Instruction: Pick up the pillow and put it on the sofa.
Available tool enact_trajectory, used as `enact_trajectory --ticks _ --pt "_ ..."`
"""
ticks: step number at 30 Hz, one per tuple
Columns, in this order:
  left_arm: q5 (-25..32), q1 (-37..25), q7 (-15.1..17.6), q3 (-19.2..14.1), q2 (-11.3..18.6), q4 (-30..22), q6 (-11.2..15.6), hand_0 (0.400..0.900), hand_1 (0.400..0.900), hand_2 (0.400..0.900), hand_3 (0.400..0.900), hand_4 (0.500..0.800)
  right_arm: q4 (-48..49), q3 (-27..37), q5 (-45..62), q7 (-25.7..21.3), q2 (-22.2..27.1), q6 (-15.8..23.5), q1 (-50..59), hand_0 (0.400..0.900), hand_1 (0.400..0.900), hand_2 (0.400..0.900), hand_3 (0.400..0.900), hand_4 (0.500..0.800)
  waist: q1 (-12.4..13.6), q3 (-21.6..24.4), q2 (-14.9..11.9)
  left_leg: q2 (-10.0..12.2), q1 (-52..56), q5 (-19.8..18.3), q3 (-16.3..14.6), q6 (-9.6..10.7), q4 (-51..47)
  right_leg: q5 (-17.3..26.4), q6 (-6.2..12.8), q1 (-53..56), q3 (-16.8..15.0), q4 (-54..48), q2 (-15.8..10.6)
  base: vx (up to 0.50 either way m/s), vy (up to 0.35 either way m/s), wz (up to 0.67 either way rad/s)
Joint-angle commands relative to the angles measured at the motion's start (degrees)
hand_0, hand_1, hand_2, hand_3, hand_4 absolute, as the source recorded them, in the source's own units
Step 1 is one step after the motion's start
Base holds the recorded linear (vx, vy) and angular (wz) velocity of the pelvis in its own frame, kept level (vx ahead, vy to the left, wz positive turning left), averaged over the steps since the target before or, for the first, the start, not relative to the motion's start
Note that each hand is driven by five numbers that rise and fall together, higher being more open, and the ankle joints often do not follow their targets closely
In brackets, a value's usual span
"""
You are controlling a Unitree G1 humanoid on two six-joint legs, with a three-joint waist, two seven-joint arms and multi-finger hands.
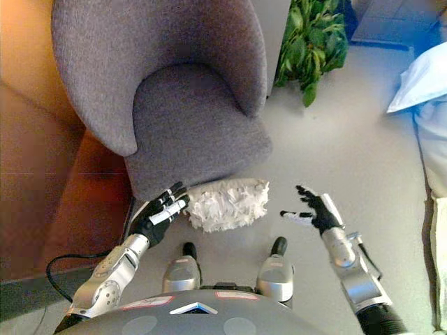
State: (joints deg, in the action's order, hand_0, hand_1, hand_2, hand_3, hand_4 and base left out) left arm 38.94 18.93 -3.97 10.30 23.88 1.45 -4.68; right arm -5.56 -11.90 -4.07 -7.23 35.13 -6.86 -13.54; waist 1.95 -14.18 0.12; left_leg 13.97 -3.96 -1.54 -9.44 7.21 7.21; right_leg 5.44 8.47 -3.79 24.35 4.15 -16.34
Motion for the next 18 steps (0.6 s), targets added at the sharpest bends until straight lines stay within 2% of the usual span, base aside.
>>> enact_trajectory --ticks 1,4,8,12,14,18 --pt "4.7 -3.17 0.77 -4.15 4.86 -5.11 6.15 0.9 0.9 0.9 0.9 0.8 2.23 0.11 -8.24 -5.66 0.65 7.63 9.84 0.9 0.9 0.9 0.9 0.8 2.57 -2.97 -1.95 1.81 -2.52 -2.68 1.45 -0.82 6.89 -0.31 3.27 -7.49 -3.75 8.76 -7.55 -0.2 -0.022 0.36" --pt "7.33 -5.39 1.92 -3.94 5.67 -3.87 8.68 0.9 0.9 0.9 0.9 0.8 0.46 -1.13 -12.64 -8.89 2.82 8.36 15.55 0.9 0.9 0.9 0.9 0.8 3.99 -6.63 -1.86 1.81 -7.88 -2.98 3.88 -1.15 9.82 -0.55 3.34 -13.11 -4.07 13.43 -9.93 -0.24 -0.056 0.38" --pt "9.94 -7.99 3.24 -4.07 6.31 -2.88 11.47 0.9 0.9 0.9 0.9 0.8 -1.36 -3.13 -15.85 -10.39 4.11 9.12 21.91 0.9 0.9 0.9 0.9 0.8 5.59 -10.73 -2.43 1.72 -15.74 -4.55 6.89 -1.64 16.23 -1.77 3.71 -19.87 -5.08 20.05 -12.31 -0.18 -0.069 0.26" --pt "13.11 -9.36 4.25 -4.21 6.12 -3.43 13.75 0.9 0.9 0.9 0.9 0.8 -1.19 -4.12 -16.89 -11.04 5.43 9.28 25.51 0.9 0.9 0.9 0.9 0.8 6.43 -13.64 -2.75 1.73 -21.8 -5.15 7.67 -1.67 19.58 -3.04 3.76 -24.75 -5.62 23.47 -12.77 -0.13 -0.023 0.18" --pt "14.53 -10.74 5.31 -3.83 5.97 -4.31 15.72 0.9 0.9 0.9 0.9 0.8 -1.05 -4.79 -17.07 -11.66 6.83 9.43 28.0 0.9 0.9 0.9 0.9 0.8 6.93 -15.61 -2.79 1.79 -26.11 -5.33 7.76 -1.46 21.81 -3.95 3.46 -27.71 -5.56 25.26 -12.73 -0.17 -0.001 0.15" --pt "15.71 -12.61 7.41 -3.82 6.66 -5.7 18.21 0.9 0.9 0.9 0.9 0.8 -1.46 -5.62 -15.2 -12.31 9.04 9.06 31.95 0.9 0.9 0.9 0.9 0.8 7.53 -15.61 -2.87 1.56 -34.04 -6.12 7.88 -1.58 26.01 -5.91 2.28 -33.81 -5.16 29.97 -12.41 -0.09 0.019 0.13"
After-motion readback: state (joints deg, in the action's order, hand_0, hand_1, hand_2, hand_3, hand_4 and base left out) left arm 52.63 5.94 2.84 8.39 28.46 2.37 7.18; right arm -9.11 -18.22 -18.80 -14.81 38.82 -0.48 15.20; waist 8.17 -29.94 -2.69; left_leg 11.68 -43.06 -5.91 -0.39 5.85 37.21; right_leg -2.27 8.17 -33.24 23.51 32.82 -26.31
